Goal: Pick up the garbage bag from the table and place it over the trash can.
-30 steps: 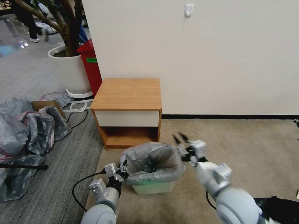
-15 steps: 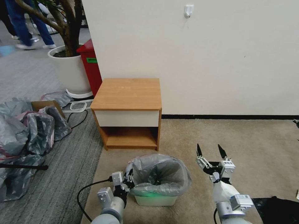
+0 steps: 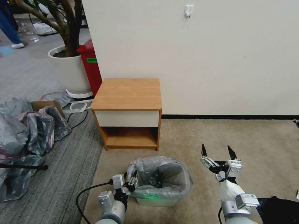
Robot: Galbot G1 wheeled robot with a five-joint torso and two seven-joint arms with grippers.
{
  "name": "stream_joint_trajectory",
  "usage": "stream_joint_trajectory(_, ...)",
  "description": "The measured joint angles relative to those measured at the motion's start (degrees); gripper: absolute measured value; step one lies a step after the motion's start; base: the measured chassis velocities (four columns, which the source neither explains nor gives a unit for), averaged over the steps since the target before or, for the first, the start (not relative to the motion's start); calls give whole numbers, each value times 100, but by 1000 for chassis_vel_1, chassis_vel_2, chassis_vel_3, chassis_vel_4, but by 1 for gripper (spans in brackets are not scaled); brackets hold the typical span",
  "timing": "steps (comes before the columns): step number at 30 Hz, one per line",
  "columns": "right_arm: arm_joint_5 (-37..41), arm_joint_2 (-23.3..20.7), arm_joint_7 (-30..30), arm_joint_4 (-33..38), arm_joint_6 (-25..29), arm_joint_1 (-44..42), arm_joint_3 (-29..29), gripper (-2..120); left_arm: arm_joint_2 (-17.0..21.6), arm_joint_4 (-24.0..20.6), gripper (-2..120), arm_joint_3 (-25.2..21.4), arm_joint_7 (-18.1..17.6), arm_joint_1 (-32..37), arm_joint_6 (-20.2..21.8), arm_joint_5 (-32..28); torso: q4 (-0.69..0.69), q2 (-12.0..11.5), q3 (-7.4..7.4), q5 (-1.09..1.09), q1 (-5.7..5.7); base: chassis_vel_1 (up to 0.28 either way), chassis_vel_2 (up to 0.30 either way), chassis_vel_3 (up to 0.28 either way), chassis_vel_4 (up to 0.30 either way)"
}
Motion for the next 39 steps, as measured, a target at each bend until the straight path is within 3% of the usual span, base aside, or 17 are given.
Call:
stream_joint_trajectory(6, 326, -42, -185, -9, -170, -10, 8, 100, 48, -472, 86, -258, 31, 332, -139, 403, 1, 0, 0, 1, 0, 0, 0, 0, 0)
stream_joint_trajectory(9, 552, -67, -571, -103, -339, -49, 153, 100, 123, -851, 97, -679, 286, 719, -595, 958, 1, 0, 0, 2, 0, 0, 0, 0, 0)
stream_joint_trajectory(10, 552, -67, -571, -103, -339, -49, 153, 100, 123, -851, 97, -679, 286, 719, -595, 958, 1, 0, 0, 2, 0, 0, 0, 0, 0)
stream_joint_trajectory(14, 633, -55, -783, -165, -432, -78, 319, 100, 194, -1063, 100, -1129, 624, 987, -1292, 1706, 1, 0, 0, 1, 0, 0, 0, 0, 0)
stream_joint_trajectory(18, 743, 39, -1021, -232, -466, -95, 396, 100, 160, -1340, 100, -1414, 697, 970, -1374, 2003, 0, 0, 0, 2, 0, 0, 0, 0, 0)
stream_joint_trajectory(23, 761, 137, -1025, -222, -411, -189, 410, 100, 86, -1359, 100, -1654, 803, 980, -1453, 2251, 0, 0, 0, 1, 0, 0, 0, 0, 0)
stream_joint_trajectory(25, 643, 221, -966, -131, -100, -489, 486, 100, -40, -1440, 100, -1744, 808, 1277, -1649, 2454, 0, 0, 0, 0, 0, 0, 0, 0, 0)
stream_joint_trajectory(39, 569, 251, -927, -89, 20, -578, 510, 100, -82, -1471, 100, -1751, 807, 1372, -1714, 2510, 0, 0, 0, 1, 0, 0, 0, 0, 0)
